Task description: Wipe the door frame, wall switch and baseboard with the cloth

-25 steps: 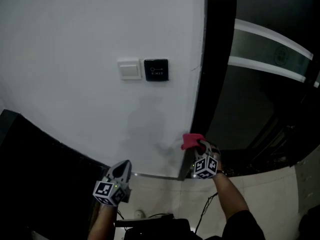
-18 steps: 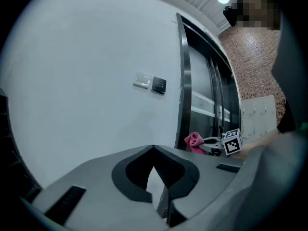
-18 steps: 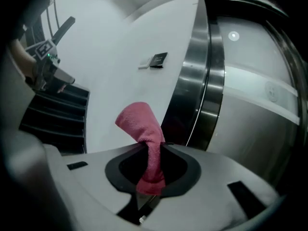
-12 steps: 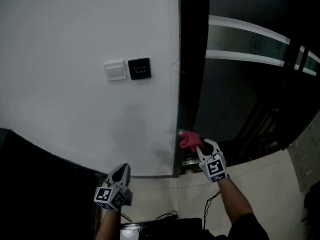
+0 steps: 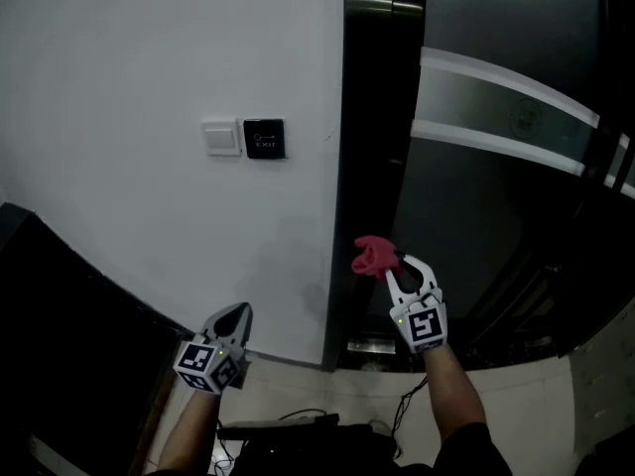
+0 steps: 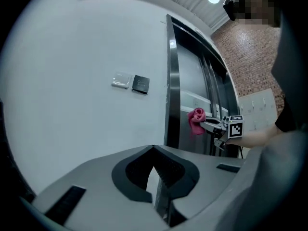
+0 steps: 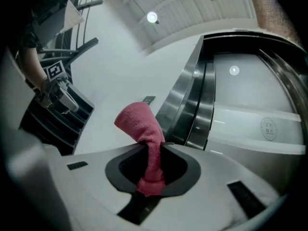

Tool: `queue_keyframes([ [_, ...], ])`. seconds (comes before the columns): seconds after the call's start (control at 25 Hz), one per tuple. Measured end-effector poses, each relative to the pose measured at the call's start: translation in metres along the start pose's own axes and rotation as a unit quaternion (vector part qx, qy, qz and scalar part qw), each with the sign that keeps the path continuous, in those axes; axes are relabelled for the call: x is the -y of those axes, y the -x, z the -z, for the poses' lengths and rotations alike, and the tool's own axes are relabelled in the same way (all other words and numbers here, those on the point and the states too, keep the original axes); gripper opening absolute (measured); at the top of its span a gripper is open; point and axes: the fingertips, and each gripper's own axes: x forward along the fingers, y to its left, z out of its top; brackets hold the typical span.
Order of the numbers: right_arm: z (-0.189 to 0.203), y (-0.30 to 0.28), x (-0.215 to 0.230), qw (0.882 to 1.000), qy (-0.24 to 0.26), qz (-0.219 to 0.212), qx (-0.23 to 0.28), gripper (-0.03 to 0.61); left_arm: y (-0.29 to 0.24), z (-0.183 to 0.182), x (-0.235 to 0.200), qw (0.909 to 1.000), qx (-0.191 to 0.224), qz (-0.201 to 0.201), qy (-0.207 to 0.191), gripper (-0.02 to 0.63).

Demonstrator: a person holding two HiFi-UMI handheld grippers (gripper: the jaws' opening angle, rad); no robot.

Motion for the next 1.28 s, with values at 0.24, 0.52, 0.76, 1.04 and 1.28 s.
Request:
queue_keyframes([
  [0.24,0.002,-0.038,0.062,0.986,0.002,-0.124,0.112,0.065,-0.047,-0.006,0.062,0.9912,0.046,-0.124,-0.007,0.003],
  [0.52,-0.083,-0.078,0.145,0.956,0.046,-0.171,0.236,0.066,-0.054,-0.017,0.127,0.9761,0.05,-0.212,-0.007,0.003],
  [0.76,-0.155,-0.113,0.177,0.936,0.068,-0.142,0.316,0.066,-0.02,-0.03,0.138,0.9611,0.048,-0.271,-0.028,0.003],
  [1.04,-0.13,-0.138,0.121,0.922,0.21,-0.161,0.283,0.066,0.008,-0.033,0.13,0.9571,0.052,-0.284,-0.022,0.003],
  [1.28,-0.086,-0.132,0.096,0.921,0.242,-0.176,0.249,0.066,0.014,-0.004,0.123,0.9619,0.035,-0.271,-0.003,0.003],
])
